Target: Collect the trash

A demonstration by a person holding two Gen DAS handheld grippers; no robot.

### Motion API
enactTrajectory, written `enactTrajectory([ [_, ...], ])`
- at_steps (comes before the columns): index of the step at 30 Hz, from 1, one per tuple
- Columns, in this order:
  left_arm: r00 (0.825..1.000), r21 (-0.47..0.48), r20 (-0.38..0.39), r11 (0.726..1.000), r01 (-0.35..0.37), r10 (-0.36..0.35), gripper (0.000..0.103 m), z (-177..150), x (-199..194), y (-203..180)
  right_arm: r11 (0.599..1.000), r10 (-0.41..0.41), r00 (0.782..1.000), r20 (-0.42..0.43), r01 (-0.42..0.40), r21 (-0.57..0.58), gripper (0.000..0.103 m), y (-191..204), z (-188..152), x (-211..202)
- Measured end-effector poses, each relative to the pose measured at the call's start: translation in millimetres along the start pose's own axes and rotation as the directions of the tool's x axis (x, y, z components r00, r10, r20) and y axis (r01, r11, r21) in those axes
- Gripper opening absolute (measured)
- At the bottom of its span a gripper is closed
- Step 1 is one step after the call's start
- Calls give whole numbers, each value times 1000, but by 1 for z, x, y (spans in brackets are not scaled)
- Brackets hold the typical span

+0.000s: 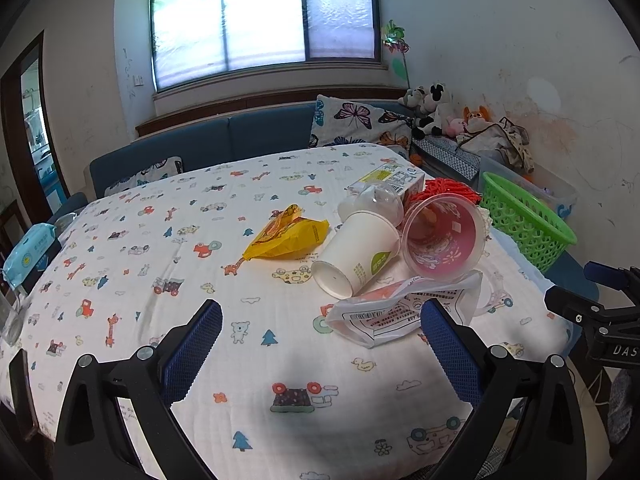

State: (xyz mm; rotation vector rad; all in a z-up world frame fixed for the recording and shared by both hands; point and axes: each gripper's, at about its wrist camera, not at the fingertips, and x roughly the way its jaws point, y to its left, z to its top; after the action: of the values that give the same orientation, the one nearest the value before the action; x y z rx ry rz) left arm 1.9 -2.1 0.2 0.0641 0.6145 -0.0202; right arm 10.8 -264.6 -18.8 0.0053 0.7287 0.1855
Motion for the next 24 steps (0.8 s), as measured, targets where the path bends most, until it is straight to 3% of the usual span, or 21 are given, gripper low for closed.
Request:
enactTrajectory([
  [24,1000,0,-3,1000,0,0,96,-1,1,-1,1000,6,1000,-12,-6,4,99,-1,0,5],
])
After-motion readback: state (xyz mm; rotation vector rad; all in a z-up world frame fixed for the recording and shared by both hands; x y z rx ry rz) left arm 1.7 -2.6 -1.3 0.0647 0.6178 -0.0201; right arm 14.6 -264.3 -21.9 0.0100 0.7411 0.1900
